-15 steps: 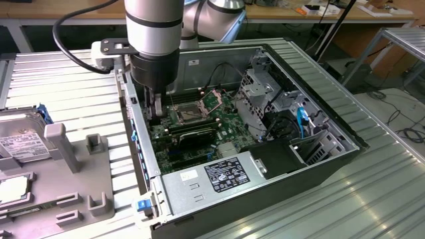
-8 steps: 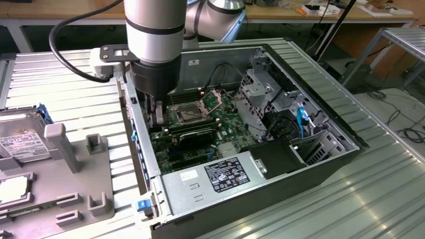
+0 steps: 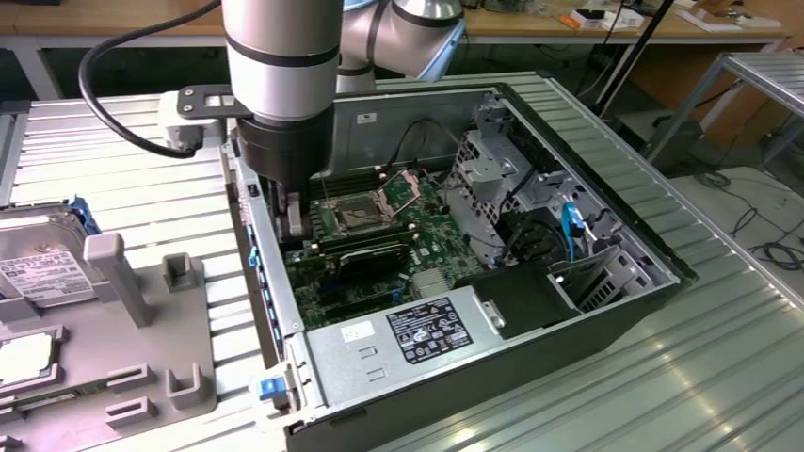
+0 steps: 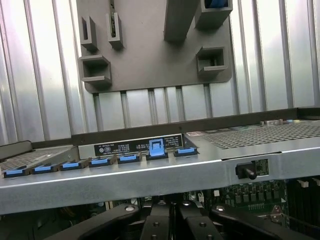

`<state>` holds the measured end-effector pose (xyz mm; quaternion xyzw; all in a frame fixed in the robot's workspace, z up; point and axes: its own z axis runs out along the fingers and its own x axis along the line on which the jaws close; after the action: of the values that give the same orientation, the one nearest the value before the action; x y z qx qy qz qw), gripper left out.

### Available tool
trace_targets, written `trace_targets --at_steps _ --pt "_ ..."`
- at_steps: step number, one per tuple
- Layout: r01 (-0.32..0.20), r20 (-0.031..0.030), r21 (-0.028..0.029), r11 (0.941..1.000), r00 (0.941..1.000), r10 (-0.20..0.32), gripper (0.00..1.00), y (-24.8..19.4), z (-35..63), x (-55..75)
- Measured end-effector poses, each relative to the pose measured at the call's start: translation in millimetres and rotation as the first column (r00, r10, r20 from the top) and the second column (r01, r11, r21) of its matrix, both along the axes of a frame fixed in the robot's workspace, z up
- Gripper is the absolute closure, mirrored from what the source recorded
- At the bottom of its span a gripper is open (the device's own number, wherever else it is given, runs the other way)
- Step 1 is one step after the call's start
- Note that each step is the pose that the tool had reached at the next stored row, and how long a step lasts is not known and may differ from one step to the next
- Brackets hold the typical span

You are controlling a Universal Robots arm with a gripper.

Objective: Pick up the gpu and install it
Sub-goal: 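Press down on the gpu until it lock into place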

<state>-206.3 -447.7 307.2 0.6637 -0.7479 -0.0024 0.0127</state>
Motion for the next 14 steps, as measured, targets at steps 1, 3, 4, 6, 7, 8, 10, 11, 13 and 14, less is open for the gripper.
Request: trace_targets --at_steps 1,3,4,6,7,8,10,11,13,14 --pt "0.0 -0.0005 0.0 1.0 1.0 0.0 0.89 0.0 0.1 0.9" --pt "0.0 -0.0026 -0.0011 1.0 1.0 0.0 0.89 0.0 0.6 1.4" --pt "0.001 -0.0041 -0.0018 1.0 1.0 -0.001 0.89 0.0 1.4 1.4" --pt "0.002 -0.0085 -0.0055 1.0 1.0 -0.002 0.89 0.0 3.4 1.4" --pt "0.002 -0.0105 -0.0077 1.0 0.9999 -0.003 0.89 0.0 4.0 1.4" --pt "0.003 -0.0112 -0.0085 1.0 0.9999 -0.003 0.89 -0.1 4.2 1.4" --pt "0.003 -0.013 -0.0109 0.9999 0.9999 -0.004 0.89 0.0 4.6 1.4" --pt "0.004 -0.0136 -0.0112 0.9999 0.9999 -0.004 0.89 0.0 4.7 1.4" --pt "0.004 -0.0147 -0.0119 0.9999 0.9999 -0.004 0.89 -0.1 4.8 1.4" --pt "0.004 -0.0148 -0.012 0.9999 0.9999 -0.004 0.89 -0.4 4.8 1.4"
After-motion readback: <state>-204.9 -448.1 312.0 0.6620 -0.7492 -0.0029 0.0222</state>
